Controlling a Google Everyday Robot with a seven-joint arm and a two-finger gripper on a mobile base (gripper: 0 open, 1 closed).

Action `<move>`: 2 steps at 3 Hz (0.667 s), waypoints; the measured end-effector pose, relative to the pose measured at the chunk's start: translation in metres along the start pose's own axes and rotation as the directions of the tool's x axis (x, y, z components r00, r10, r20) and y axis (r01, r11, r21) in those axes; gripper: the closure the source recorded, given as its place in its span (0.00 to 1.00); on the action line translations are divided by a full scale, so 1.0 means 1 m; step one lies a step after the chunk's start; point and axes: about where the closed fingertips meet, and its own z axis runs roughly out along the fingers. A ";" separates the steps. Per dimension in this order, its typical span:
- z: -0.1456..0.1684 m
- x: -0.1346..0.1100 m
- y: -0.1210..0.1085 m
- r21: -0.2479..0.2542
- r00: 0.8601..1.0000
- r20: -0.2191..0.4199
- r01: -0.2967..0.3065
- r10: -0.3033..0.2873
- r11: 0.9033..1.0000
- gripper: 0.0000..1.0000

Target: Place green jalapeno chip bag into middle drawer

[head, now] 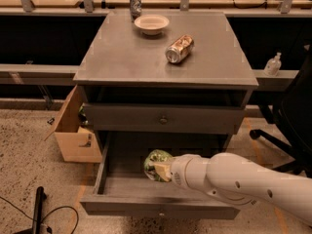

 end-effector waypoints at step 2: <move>0.088 0.010 -0.041 0.009 0.991 0.001 0.133 -0.133 0.991 1.00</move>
Offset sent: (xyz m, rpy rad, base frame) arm 0.1047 0.0239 -0.1265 -0.0849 -0.0933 0.1236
